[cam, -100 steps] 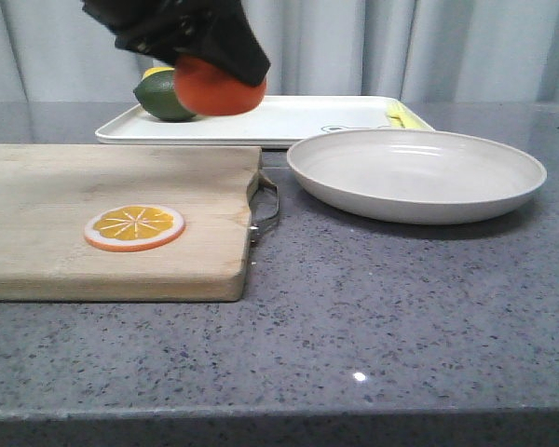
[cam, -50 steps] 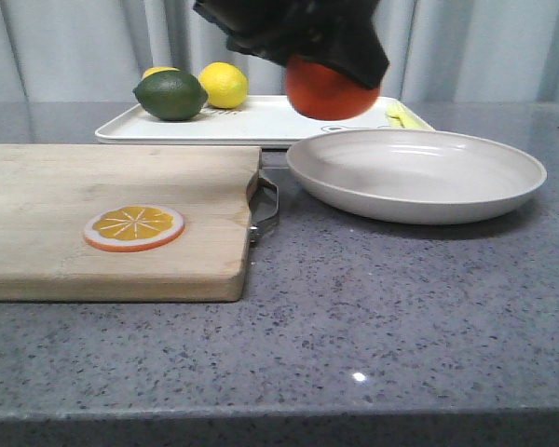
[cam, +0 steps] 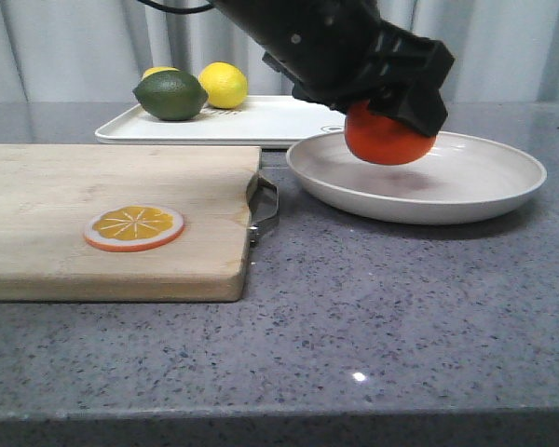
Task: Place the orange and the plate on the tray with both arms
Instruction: 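Lift the orange with the left gripper and carry it over the white plate, then lower the orange onto the plate and open the left gripper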
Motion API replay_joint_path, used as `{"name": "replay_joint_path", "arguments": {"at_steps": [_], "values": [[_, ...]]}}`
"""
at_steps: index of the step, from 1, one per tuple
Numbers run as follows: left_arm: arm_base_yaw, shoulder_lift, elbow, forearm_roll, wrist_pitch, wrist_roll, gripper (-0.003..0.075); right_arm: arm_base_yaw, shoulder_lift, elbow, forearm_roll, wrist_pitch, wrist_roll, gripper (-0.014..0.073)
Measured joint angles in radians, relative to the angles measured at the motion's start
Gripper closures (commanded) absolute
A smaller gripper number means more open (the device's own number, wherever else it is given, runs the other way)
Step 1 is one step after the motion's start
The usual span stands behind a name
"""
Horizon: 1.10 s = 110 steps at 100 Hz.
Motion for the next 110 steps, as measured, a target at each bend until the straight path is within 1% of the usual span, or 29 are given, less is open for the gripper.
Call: {"name": "replay_joint_path", "arguments": {"at_steps": [28,34,39,44,56,61,66,97,110], "values": [[0.000,0.017,-0.002,-0.007,0.009,0.000,0.0538,0.000,0.000,0.000,0.000,0.000,0.000,-0.0060],[0.000,0.017,-0.002,-0.007,0.011,0.000,0.0516,0.000,0.000,0.000,0.000,0.000,0.000,-0.0060],[0.000,0.017,-0.002,-0.007,0.018,0.000,0.0471,0.000,0.000,0.000,-0.001,0.000,0.000,-0.0060],[0.000,0.017,-0.002,-0.007,0.028,0.000,0.0403,0.000,0.000,0.000,-0.001,0.000,0.000,-0.0060],[0.000,0.017,-0.002,-0.005,0.051,0.000,0.0178,0.000,0.000,0.000,-0.001,0.000,0.000,-0.0060],[0.000,0.017,-0.002,-0.005,0.055,0.000,0.0115,0.000,0.000,0.000,-0.001,0.000,0.000,-0.0060],[0.000,0.017,-0.002,-0.005,0.057,0.000,0.0080,0.000,0.000,0.000,-0.001,0.000,0.000,-0.0060],[0.000,0.017,-0.002,0.003,0.061,0.000,0.0076,0.000,0.000,0.000,-0.001,0.000,0.000,-0.0060],[0.000,-0.014,-0.002,0.019,0.064,0.000,0.0077,0.000,0.000,0.000,-0.004,0.000,0.000,-0.0060]]}}
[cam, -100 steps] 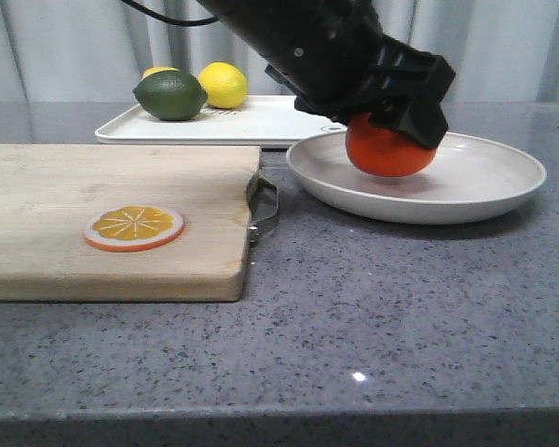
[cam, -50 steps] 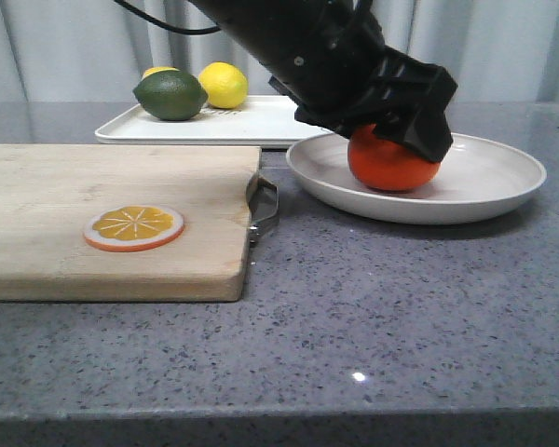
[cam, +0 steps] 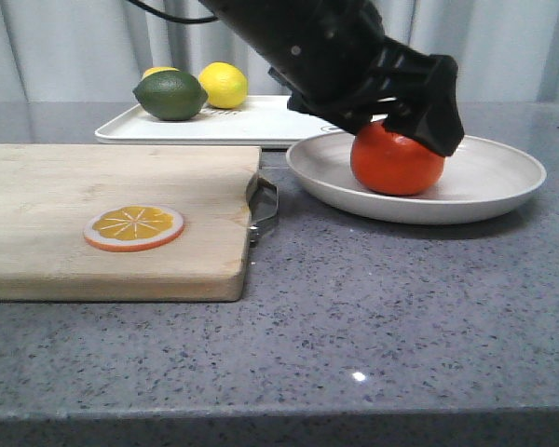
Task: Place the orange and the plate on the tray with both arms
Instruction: 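Lower the orange onto the plate and open the left gripper, then withdraw the left gripper upward away from the plate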
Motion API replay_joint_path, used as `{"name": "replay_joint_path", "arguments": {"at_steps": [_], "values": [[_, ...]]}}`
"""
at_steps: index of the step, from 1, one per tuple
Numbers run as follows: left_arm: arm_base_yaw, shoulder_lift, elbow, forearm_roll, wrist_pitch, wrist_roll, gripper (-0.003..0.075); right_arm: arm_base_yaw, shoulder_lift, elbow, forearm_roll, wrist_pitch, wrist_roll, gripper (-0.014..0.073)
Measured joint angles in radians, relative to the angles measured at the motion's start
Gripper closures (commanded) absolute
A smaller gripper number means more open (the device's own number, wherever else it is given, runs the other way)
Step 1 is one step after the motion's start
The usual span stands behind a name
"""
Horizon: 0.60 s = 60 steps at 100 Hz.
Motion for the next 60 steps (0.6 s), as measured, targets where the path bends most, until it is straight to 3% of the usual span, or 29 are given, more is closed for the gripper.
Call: {"name": "replay_joint_path", "arguments": {"at_steps": [35,60], "values": [[0.057,-0.216,0.026,0.027,-0.005,-0.035,0.0079,0.000,0.000,0.000,-0.007,0.000,0.000,-0.0060],[0.134,-0.445,0.228,0.036,-0.073,-0.039,0.0079,0.000,0.000,0.000,-0.008,0.001,0.000,-0.0060]]}}
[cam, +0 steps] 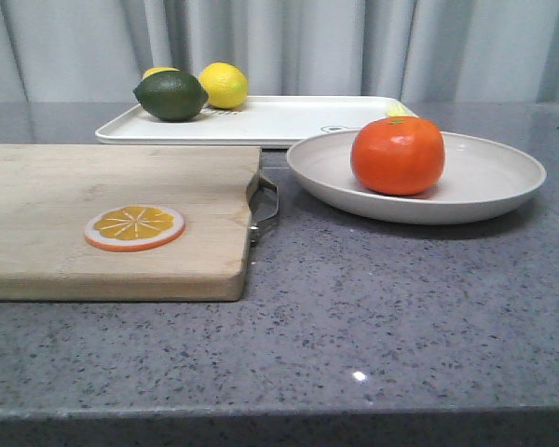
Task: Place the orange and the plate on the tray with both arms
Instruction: 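Withdraw the left gripper upward away from the plate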
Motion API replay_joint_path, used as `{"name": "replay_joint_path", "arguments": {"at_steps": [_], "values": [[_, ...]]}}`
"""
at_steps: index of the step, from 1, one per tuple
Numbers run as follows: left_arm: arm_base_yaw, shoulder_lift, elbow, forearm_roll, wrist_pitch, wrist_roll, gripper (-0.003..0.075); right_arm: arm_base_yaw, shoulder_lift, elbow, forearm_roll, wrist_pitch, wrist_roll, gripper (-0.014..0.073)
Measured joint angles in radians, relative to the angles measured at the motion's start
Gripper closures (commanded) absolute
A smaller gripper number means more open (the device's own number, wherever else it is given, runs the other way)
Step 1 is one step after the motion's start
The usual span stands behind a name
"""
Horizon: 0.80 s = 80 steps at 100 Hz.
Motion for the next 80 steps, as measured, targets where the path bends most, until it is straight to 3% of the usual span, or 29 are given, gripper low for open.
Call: {"name": "replay_joint_path", "arguments": {"at_steps": [22,62,80], "values": [[0.072,-0.248,0.255,0.002,-0.080,0.000,0.0079,0.000,0.000,0.000,0.000,0.000,0.000,-0.0060],[0.257,-0.682,0.646,0.009,-0.081,-0.003,0.0079,0.000,0.000,0.000,-0.002,0.000,-0.002,-0.0060],[0.294,-0.847,0.783,0.024,-0.079,-0.005,0.0079,0.000,0.000,0.000,-0.002,0.001,-0.002,-0.0060]]}}
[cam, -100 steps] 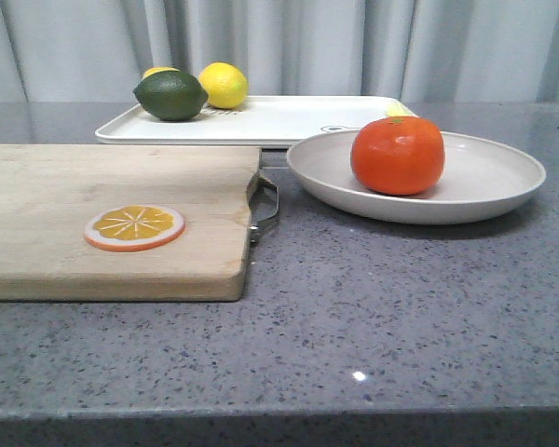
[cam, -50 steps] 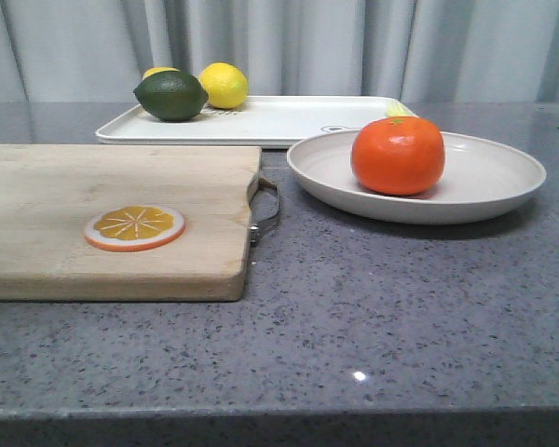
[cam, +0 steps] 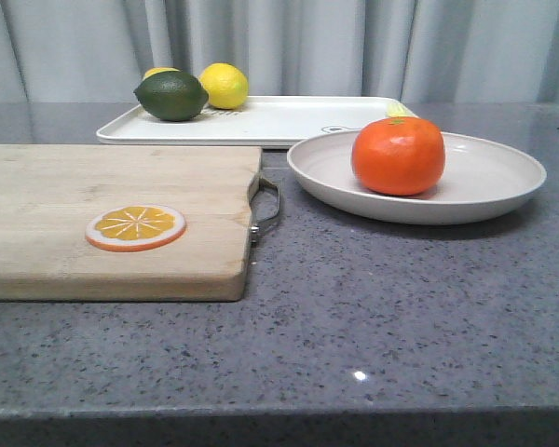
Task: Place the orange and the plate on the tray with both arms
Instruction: 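Withdraw the left gripper upward away from the plate, then move the right gripper down to the plate rim and grip it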
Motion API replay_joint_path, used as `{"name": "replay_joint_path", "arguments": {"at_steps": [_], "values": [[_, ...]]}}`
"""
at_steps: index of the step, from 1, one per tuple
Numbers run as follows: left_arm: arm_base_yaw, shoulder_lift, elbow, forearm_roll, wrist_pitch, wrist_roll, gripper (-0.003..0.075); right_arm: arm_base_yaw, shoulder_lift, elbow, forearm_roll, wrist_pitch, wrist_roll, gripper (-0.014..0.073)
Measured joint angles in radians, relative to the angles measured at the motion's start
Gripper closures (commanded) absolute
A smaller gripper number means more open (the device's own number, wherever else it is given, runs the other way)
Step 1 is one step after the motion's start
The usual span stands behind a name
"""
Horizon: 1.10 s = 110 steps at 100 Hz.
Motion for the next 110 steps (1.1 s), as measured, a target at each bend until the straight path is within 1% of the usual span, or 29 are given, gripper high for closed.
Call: {"name": "replay_joint_path", "arguments": {"at_steps": [10,28,39,48,59,71,90,110], "values": [[0.000,-0.058,0.055,0.002,0.006,0.000,0.0079,0.000,0.000,0.000,0.000,0.002,0.000,-0.0060],[0.000,-0.084,0.070,0.002,0.006,0.000,0.0079,0.000,0.000,0.000,0.006,-0.009,0.000,-0.0060],[0.000,-0.084,0.070,0.002,0.006,0.000,0.0079,0.000,0.018,0.000,0.048,-0.064,-0.007,-0.0060],[0.000,-0.084,0.070,0.002,0.006,0.000,0.0079,0.000,0.055,0.000,0.103,-0.118,-0.051,-0.0060],[0.000,-0.084,0.072,0.002,0.006,0.000,0.0079,0.000,0.134,0.000,0.177,-0.184,-0.103,-0.0060],[0.000,-0.084,0.072,0.002,0.006,0.000,0.0079,0.000,0.240,0.000,0.225,-0.275,-0.144,-0.0060],[0.000,-0.084,0.072,0.002,0.006,0.000,0.0079,0.000,0.423,0.000,0.240,-0.410,-0.155,-0.0060],[0.000,-0.084,0.072,0.002,0.006,0.000,0.0079,0.000,0.574,0.000,0.265,-0.468,-0.158,-0.0060]]}}
